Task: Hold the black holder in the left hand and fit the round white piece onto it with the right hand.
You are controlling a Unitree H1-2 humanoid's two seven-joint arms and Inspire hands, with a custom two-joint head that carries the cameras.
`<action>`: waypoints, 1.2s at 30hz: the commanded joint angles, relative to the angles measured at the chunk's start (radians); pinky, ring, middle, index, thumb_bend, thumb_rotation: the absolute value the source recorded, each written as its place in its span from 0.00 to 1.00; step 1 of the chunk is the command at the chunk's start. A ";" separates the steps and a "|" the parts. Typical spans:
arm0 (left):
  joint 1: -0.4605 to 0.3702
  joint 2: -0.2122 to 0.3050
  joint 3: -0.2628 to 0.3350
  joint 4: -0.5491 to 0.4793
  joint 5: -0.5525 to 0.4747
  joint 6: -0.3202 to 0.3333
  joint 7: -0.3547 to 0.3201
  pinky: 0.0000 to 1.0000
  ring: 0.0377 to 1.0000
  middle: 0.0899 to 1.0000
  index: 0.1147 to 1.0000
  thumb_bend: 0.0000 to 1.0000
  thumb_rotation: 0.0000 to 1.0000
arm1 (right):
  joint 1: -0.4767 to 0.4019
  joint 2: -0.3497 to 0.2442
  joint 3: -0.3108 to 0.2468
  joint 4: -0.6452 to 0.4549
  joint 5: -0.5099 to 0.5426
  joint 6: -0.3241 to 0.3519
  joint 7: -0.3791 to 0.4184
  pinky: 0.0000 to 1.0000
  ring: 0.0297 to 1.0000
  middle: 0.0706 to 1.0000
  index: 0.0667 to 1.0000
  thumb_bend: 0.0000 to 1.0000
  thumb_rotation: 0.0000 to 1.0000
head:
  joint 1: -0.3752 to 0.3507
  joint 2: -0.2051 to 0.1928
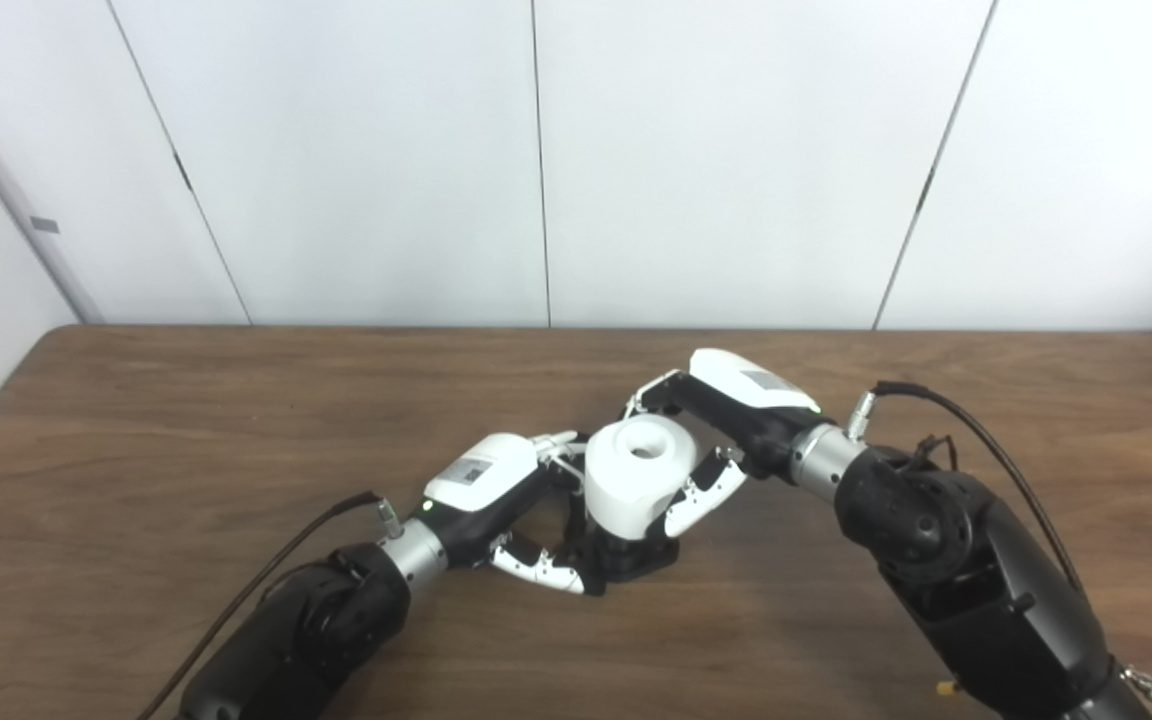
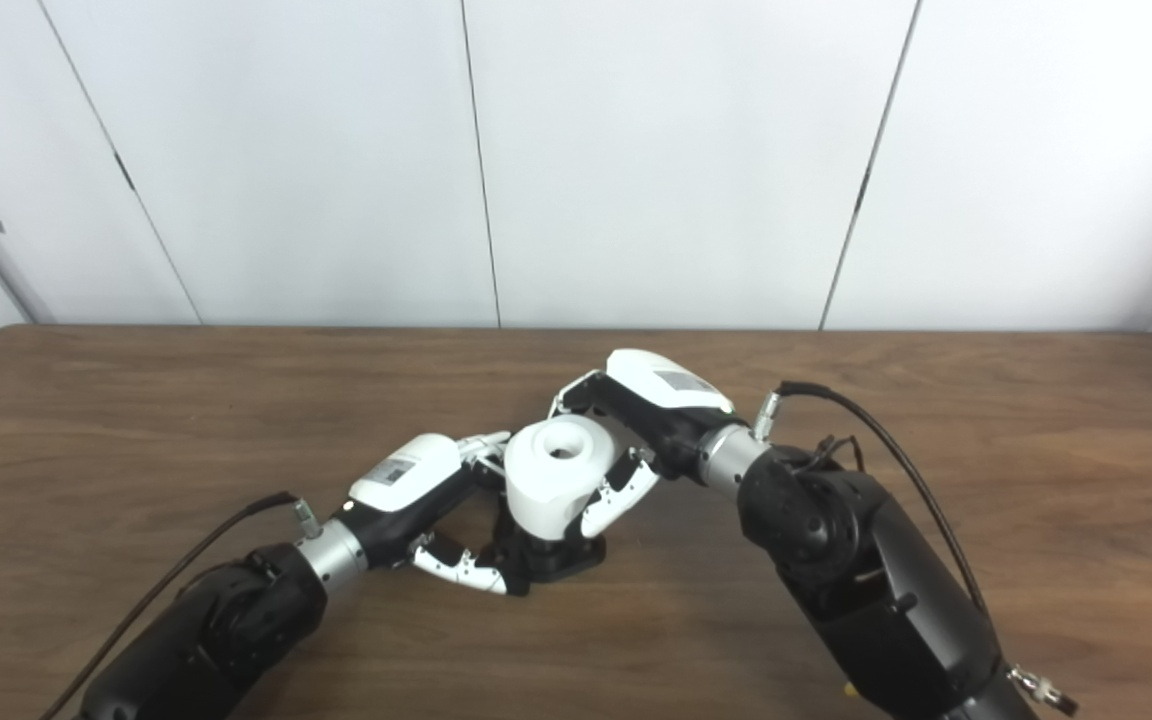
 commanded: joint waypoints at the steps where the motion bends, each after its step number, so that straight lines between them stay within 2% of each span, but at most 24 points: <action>1: 0.021 -0.012 -0.045 0.008 0.057 0.013 -0.066 0.92 0.95 0.88 0.42 0.52 0.06 | -0.042 -0.002 -0.007 -0.016 -0.008 -0.031 -0.006 0.80 0.80 0.73 0.44 0.53 0.14 | 0.000 0.003; 14: 0.022 -0.012 -0.040 0.003 0.052 0.014 -0.066 0.91 0.94 0.88 0.42 0.52 0.06 | -0.032 -0.012 0.007 0.028 -0.024 -0.111 -0.014 0.79 0.78 0.71 0.44 0.53 0.14 | 0.003 0.012; 36: 0.021 -0.017 -0.036 -0.014 0.043 0.028 -0.075 0.91 0.95 0.89 0.42 0.52 0.06 | -0.018 0.000 0.040 0.062 -0.064 -0.175 -0.012 0.71 0.76 0.70 0.44 0.53 0.15 | 0.014 0.025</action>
